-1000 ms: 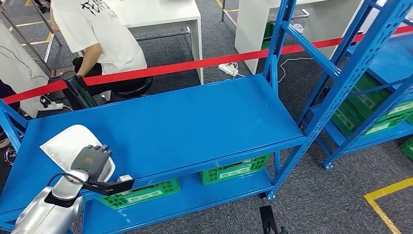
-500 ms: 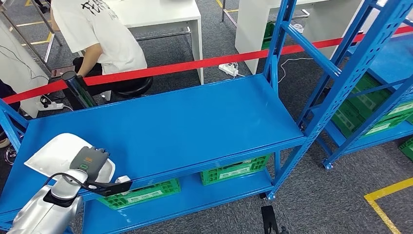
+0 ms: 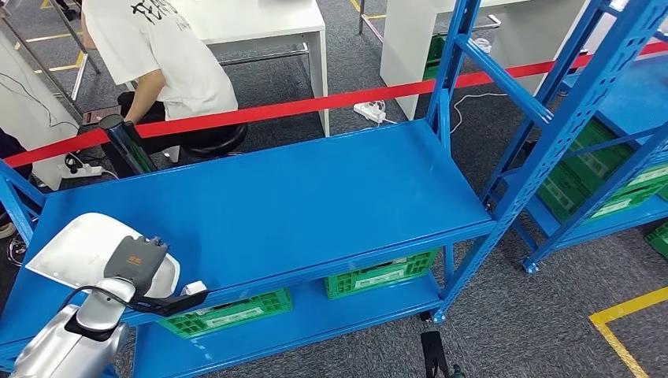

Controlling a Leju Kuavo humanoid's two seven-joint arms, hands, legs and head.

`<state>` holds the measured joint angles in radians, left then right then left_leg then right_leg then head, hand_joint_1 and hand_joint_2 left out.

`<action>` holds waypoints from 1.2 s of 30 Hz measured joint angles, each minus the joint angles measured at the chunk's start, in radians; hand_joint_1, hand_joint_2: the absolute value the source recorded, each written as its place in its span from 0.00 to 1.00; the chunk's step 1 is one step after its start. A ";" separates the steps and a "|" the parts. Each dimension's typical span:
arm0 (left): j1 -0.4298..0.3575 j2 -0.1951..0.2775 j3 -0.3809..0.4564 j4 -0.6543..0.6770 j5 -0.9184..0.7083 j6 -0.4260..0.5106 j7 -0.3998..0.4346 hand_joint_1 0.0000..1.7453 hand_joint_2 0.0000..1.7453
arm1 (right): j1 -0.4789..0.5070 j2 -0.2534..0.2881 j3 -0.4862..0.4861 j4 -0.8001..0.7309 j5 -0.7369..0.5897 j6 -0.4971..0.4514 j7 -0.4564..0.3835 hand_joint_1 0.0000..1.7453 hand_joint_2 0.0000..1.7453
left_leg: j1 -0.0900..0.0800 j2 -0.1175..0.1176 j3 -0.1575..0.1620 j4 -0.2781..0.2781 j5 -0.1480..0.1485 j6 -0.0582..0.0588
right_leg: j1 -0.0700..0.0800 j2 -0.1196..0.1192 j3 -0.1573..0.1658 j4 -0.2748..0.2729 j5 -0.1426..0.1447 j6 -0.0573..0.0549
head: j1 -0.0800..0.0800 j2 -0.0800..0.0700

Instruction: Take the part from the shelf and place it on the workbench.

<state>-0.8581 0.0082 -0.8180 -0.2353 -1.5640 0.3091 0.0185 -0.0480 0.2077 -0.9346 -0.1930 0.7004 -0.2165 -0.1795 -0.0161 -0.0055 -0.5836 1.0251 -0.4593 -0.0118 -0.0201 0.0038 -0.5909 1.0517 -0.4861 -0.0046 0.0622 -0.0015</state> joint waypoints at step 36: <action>-0.072 0.004 -0.125 -0.203 0.000 0.390 0.257 1.00 1.00 | -0.010 -0.002 -0.031 0.000 0.013 0.022 -0.005 0.00 0.00 | -0.001 -0.001 -0.008 0.001 0.002 0.002 | 0.000 0.000 -0.006 -0.002 0.002 0.003 | 0.000 0.000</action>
<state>-0.9299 0.0122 -0.9428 -0.4380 -1.5644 0.6988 0.2758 -0.0577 0.2062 -0.9653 -0.1930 0.7133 -0.1945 -0.1841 -0.0168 -0.0066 -0.5918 1.0261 -0.4571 -0.0099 -0.0205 0.0033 -0.5972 1.0496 -0.4838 -0.0017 0.0625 -0.0015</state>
